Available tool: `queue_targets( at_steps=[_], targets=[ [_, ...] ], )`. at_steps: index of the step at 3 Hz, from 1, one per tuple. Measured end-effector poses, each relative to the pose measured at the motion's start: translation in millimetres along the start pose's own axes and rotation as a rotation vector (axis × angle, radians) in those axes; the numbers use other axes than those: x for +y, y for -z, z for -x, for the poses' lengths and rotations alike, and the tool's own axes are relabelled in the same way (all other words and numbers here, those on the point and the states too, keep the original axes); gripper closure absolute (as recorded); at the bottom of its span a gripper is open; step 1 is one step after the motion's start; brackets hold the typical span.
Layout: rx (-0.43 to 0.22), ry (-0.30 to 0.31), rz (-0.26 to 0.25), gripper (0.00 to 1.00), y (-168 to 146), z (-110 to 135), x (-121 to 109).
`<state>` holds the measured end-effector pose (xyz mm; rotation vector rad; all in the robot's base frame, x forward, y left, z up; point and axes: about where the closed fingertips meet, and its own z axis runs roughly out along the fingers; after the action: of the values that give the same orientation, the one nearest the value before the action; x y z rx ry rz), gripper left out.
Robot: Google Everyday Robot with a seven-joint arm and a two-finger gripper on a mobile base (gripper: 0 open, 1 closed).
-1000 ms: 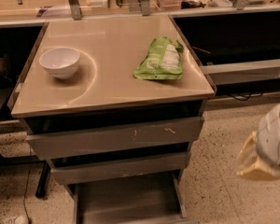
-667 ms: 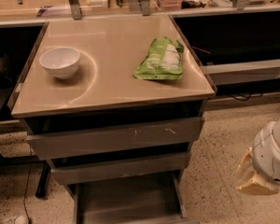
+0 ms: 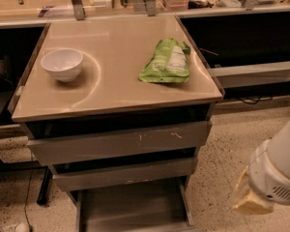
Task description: Close bottom drawer
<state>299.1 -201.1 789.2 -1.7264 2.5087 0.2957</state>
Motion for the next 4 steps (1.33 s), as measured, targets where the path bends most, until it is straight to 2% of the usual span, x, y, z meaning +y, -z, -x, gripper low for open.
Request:
queue_targets(
  at_steps=[1, 3, 4],
  targets=[
    [-0.019, -0.062, 0.148, 1.0, -73, 7, 26],
    [-0.033, -0.161, 0.362, 1.0, -202, 3, 59],
    [-0.033, -0.161, 0.364, 1.0, -203, 3, 59]
  ],
)
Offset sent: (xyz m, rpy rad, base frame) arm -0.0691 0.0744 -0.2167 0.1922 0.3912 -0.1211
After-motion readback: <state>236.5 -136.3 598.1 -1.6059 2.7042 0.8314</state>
